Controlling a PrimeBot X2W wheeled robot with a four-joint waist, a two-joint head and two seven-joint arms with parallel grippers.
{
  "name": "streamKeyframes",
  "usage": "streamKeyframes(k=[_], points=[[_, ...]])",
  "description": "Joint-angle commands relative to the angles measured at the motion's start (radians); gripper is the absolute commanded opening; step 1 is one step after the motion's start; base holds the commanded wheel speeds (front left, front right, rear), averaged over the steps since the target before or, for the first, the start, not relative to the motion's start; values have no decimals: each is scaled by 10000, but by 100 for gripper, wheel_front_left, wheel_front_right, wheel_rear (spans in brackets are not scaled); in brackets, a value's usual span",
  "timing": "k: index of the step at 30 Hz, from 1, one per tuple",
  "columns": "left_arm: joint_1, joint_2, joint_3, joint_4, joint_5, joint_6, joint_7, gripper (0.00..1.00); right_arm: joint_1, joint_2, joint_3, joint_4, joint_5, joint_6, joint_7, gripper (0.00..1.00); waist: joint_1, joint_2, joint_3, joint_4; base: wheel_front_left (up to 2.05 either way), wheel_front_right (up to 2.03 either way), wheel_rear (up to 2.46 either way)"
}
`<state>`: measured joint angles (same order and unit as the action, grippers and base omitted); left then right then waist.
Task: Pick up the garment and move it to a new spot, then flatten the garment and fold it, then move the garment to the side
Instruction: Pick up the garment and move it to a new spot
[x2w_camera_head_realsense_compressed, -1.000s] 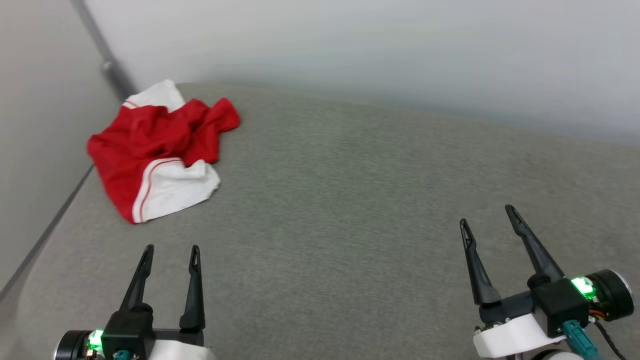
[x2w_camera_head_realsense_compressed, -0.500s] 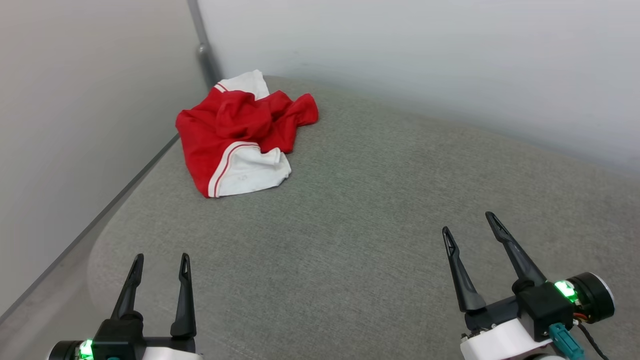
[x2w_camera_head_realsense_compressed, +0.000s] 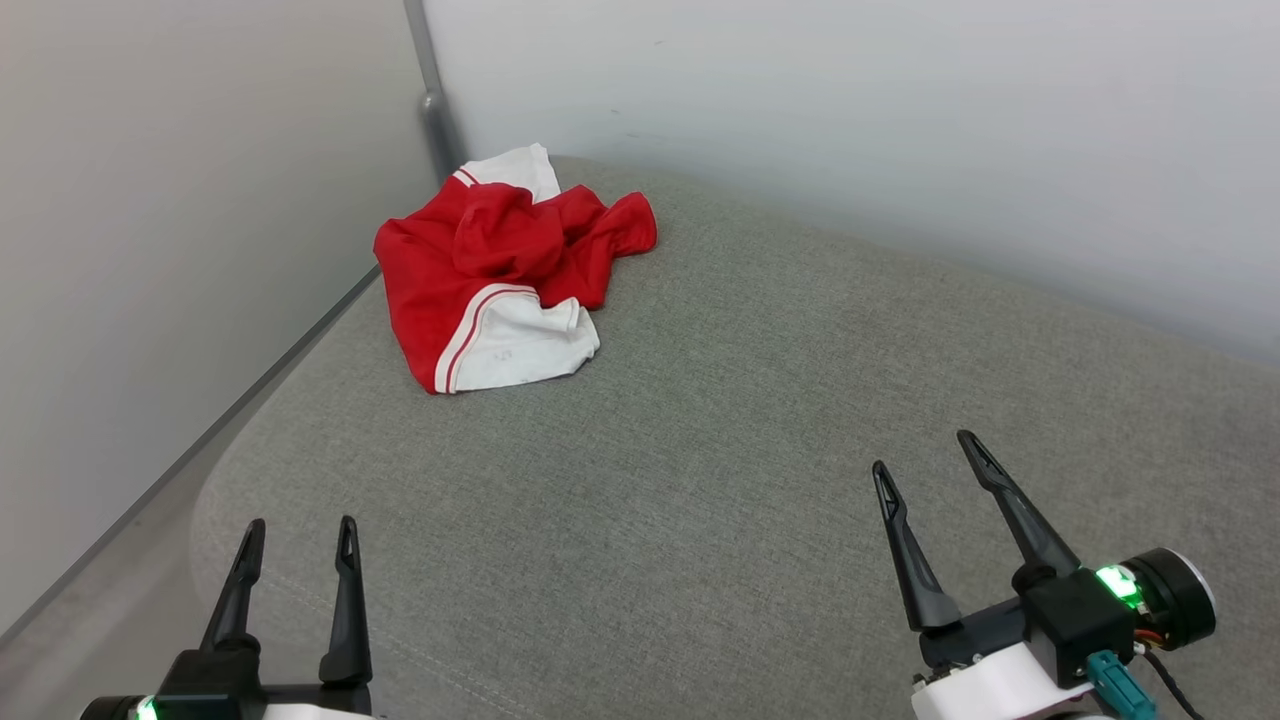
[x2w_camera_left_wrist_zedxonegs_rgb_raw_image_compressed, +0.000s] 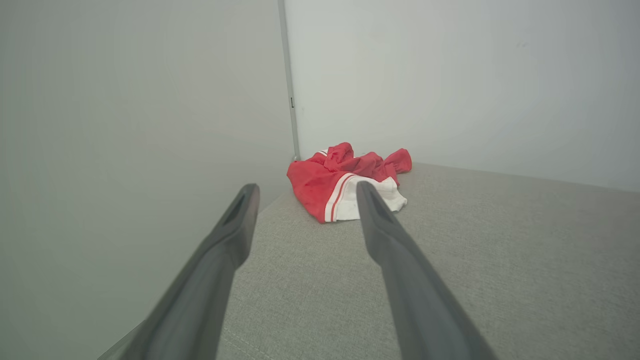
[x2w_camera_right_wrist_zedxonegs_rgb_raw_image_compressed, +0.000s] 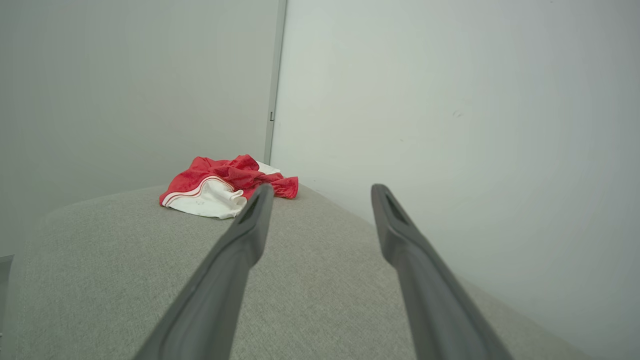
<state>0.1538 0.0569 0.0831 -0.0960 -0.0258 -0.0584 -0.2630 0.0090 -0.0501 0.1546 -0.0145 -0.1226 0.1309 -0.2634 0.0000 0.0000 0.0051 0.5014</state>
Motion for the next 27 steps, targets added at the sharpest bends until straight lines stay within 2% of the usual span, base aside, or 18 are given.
streamKeyframes(k=[1, 10, 14, 18, 19, 22, 27], points=[[5, -25, 73, 1, -99, -61, -28, 100, 102, -1, 4, -52, 2, -3, -21, 100, 0, 0, 42, -29, 0, 0, 0], [-394, 194, 286, 171, -243, -468, -28, 100, -608, -4, 59, -494, -381, -3, -19, 100, 0, 0, 1227, -817, 0, 0, 0], [-1108, 576, 348, 491, -501, -640, -28, 100, -1098, -9, 217, -814, -1009, -3, -19, 100, 0, 0, 2236, -1237, 0, 0, 0], [-2222, 1066, 487, 1330, -1356, -699, -28, 100, -1521, -10, 177, -1136, -1394, -3, -19, 100, 0, 0, 3251, -1607, 0, 0, 0], [-2536, 1285, 429, 1771, -1680, -701, -27, 100, -1621, -19, 183, -1214, -1499, -3, -21, 100, 0, 0, 3479, -1701, 0, 0, 0], [-3681, 2498, -291, 2715, -2799, -697, 50, 100, -1882, -161, 202, -1464, -1686, -4, -21, 100, 0, 0, 4161, -2004, 0, 0, 0], [-5424, 4525, -1254, 3551, -4693, -703, 1193, 100, -2171, -301, 121, -1949, -1841, -3, -19, 100, 0, 0, 5139, -2436, 0, 0, 0]])
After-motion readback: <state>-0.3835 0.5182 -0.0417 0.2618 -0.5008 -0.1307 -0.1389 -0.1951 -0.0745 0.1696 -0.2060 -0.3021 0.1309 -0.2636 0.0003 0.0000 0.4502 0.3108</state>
